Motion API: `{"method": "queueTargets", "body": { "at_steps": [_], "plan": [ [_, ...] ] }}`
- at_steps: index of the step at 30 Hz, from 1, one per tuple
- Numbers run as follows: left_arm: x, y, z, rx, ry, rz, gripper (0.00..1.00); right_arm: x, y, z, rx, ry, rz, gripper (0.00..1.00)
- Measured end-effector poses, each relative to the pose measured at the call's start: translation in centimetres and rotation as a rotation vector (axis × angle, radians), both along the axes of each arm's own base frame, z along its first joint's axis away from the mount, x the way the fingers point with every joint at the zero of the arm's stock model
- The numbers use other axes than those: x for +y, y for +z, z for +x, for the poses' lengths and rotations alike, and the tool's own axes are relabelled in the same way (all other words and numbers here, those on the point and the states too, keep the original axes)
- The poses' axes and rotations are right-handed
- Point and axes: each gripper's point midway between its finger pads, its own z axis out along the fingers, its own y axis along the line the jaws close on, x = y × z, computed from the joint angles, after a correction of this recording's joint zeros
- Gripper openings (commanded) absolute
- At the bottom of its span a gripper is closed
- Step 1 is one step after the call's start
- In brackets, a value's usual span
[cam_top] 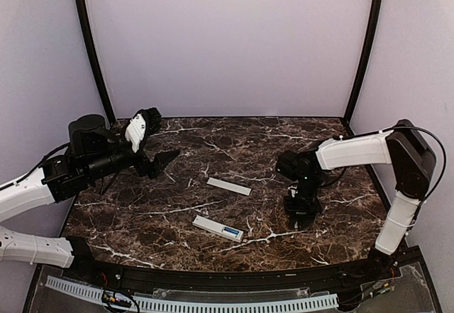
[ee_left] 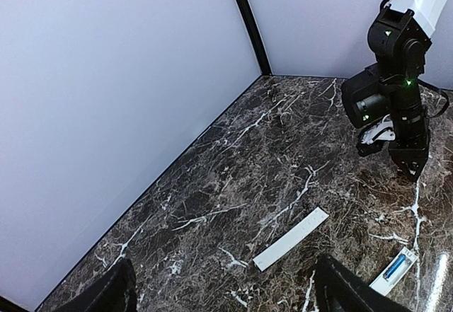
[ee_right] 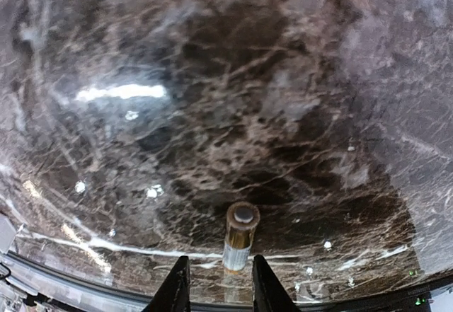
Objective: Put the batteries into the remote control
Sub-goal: Place the battery at the center of the board, then pick up the battery at the center of the board.
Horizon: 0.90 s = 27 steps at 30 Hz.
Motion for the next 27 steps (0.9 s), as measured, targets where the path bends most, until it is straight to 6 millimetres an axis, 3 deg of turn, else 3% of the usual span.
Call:
{"method": "queueTargets", "body": {
  "at_steps": [3, 6, 10, 12, 14, 16, 18, 21, 24, 27],
  "plan": [
    [0.0, 0.0, 0.0, 0.000, 0.000, 0.001, 0.87, 0.4, 1.3, 0.4, -0.004, 0.047, 0.013, 0.32],
    [-0.1, 0.0, -0.1, 0.000, -0.005, 0.001, 0.87, 1.7, 4.6, 2.7, -0.078, 0.131, 0.039, 0.33],
    [-0.3, -0.1, -0.3, 0.001, -0.022, 0.003, 0.87, 5.0, 11.5, 7.7, -0.314, 0.330, 0.155, 0.34],
    [-0.3, -0.1, -0.3, -0.002, -0.027, 0.006, 0.87, 6.4, 14.3, 9.1, -0.443, 0.472, 0.221, 0.35],
    [-0.2, -0.1, -0.4, -0.005, -0.028, 0.009, 0.87, 7.9, 16.7, 9.1, -0.582, 0.685, 0.303, 0.38],
    [-0.1, -0.1, -0.5, -0.012, -0.029, 0.011, 0.87, 9.1, 18.1, 7.4, -0.708, 0.969, 0.402, 0.49],
    [0.1, 0.1, -0.7, -0.023, -0.030, 0.010, 0.88, 9.2, 17.9, 4.4, -0.780, 1.277, 0.480, 0.50],
    [0.4, 0.5, -1.0, -0.041, -0.032, 0.005, 0.88, 7.8, 15.0, 0.0, -0.774, 1.746, 0.528, 0.47],
    [0.6, 0.7, -1.2, -0.051, -0.032, 0.001, 0.88, 6.3, 11.3, -1.2, -0.630, 2.066, 0.477, 0.47],
    [0.6, 0.7, -1.2, -0.050, -0.034, 0.003, 0.88, 4.6, 7.9, -1.0, -0.448, 2.241, 0.417, 0.48]
  ]
}}
